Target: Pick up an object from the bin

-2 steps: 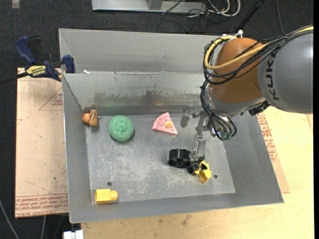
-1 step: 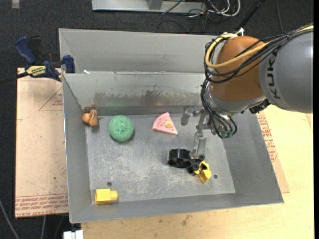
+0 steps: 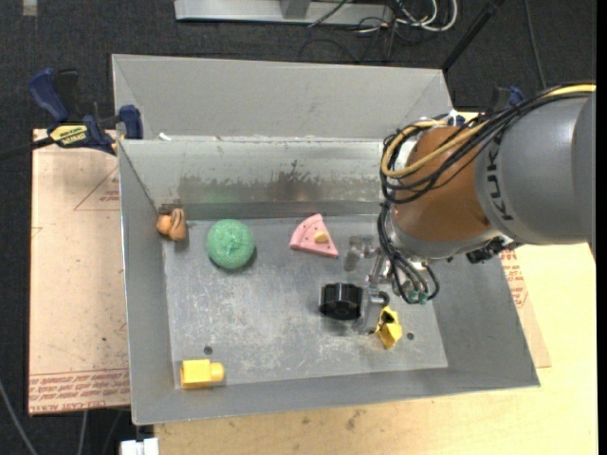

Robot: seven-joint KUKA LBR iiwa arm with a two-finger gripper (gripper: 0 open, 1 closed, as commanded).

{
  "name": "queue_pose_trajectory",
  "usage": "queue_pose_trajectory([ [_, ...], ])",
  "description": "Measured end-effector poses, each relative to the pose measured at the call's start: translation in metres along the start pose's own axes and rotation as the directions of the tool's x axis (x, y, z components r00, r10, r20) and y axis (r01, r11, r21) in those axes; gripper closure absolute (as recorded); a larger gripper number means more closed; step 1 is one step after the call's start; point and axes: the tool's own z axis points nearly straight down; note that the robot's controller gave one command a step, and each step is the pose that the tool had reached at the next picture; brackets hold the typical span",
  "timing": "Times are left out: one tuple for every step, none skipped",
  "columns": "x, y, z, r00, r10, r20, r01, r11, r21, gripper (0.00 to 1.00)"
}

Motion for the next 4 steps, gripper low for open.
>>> queue_pose_trajectory([
  [0.006,-0.006,0.016,1.0,-0.021,-0.007,0.021,1.0,0.001,0.0],
  [0.018,0.002,0.002,0.999,0.036,-0.004,-0.036,0.999,0.0,0.0],
  [0.014,-0.005,0.033,0.998,0.067,-0.004,-0.067,0.998,0.001,0.0],
  [0.028,-0.004,0.031,0.996,0.091,0.0,-0.091,0.996,0.001,1.0],
])
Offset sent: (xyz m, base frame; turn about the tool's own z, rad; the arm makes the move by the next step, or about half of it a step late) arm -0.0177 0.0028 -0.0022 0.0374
